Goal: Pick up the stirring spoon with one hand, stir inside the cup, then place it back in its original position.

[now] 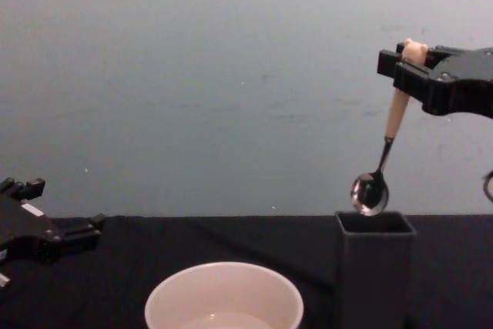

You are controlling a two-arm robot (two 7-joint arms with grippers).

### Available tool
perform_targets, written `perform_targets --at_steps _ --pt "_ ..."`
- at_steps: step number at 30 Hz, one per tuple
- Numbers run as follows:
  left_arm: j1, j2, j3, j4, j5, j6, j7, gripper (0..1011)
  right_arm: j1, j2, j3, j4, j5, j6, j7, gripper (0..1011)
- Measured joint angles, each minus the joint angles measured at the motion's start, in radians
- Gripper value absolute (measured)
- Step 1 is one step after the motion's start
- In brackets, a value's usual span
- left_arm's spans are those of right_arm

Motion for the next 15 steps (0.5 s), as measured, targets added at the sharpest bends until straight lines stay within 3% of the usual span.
perform_targets --at_steps 11,15 --pt "0.000 0.000 0.000 0.000 0.000 0.000 0.000 1001 -0.016 0.004 -0.005 -0.015 0.030 0.048 0.008 214" --pt "0.000 0.000 0.000 0.000 0.000 0.000 0.000 1001 -0.018 0.001 -0.014 -0.008 0.051 0.092 0.005 214"
